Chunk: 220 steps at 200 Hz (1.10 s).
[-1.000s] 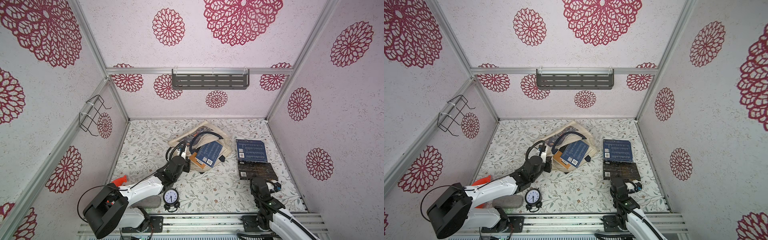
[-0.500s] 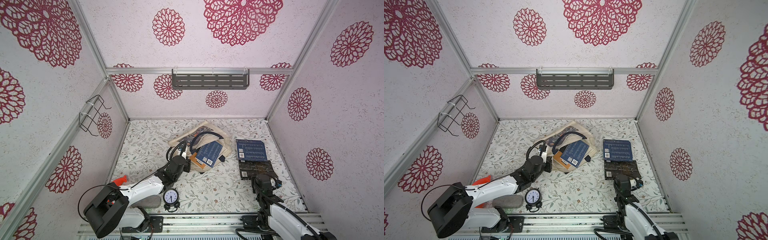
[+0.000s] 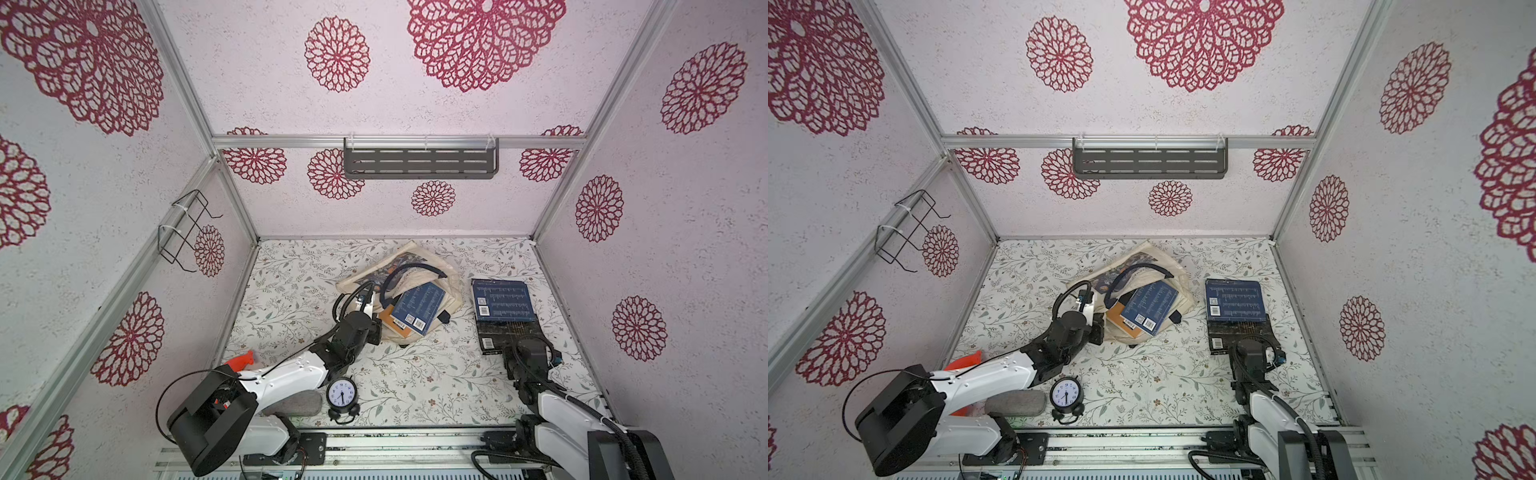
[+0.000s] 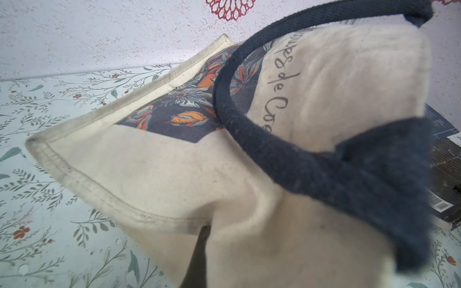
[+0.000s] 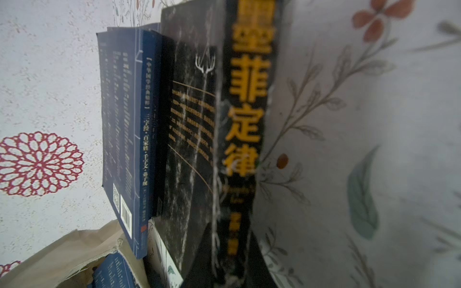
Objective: Take out the books from the canvas bag
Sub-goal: Place the book at the center of the board.
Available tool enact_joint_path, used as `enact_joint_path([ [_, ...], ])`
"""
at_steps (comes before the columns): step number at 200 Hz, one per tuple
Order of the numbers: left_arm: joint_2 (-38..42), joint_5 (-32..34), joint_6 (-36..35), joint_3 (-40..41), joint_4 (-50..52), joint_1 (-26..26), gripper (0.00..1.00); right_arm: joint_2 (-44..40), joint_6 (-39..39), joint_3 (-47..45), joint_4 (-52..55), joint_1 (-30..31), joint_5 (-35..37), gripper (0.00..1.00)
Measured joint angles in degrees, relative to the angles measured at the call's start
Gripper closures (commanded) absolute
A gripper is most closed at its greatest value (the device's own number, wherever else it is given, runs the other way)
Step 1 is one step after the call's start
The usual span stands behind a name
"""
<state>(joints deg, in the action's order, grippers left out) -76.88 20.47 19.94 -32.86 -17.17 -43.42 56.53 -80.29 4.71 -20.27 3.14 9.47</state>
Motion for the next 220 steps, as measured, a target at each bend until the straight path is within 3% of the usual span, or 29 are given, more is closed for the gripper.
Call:
enact_joint_path([
  [63,0.0,0.02,-0.22,0.0,0.15,-0.04,1.0,-5.07,2.05,0.87,4.9,-0.13,-2.84,0.3],
  [92,0.0,0.02,-0.22,0.0,0.22,-0.07,1.0,-10.71,2.58,1.29,9.92,-0.31,-3.37,0.02],
  [150,-0.02,0.02,-0.22,-0.33,0.7,-0.11,1.0,-16.72,6.56,7.08,25.14,-0.39,-1.36,0.01],
  [192,-0.02,0.17,-0.22,-0.44,0.87,-0.17,1.0,-17.97,14.14,9.86,22.32,0.35,-5.03,0.01],
  [220,-0.02,0.26,-0.22,-0.44,0.9,-0.2,1.0,-15.02,18.84,13.6,20.02,5.2,-6.82,0.01],
])
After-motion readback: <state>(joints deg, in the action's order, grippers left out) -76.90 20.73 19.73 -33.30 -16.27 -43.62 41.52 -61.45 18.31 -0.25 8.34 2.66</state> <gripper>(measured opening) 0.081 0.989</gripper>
